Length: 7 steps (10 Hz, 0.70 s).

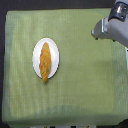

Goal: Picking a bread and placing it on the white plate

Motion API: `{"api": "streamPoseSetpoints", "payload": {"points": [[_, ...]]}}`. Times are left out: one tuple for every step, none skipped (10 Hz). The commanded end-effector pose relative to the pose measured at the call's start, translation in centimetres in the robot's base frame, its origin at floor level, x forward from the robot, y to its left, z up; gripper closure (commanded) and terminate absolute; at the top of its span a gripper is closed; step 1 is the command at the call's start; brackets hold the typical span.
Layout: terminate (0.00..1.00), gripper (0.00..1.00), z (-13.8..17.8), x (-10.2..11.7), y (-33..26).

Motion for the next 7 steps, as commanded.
{"api": "streamPoseSetpoints", "payload": {"points": [[0.00, 0.00, -0.7, -1.7, -3.6], [0.00, 0.00, -0.6, -2.4, -1.2], [0.00, 0.00, -0.5, -2.7, 1.3], [0.00, 0.00, -1.1, -2.4, 1.7], [0.00, 0.00, -1.2, -2.3, 2.5], [0.00, 0.00, -1.1, -2.1, 3.1], [1.00, 0.00, -1.3, -1.7, 3.2]]}}
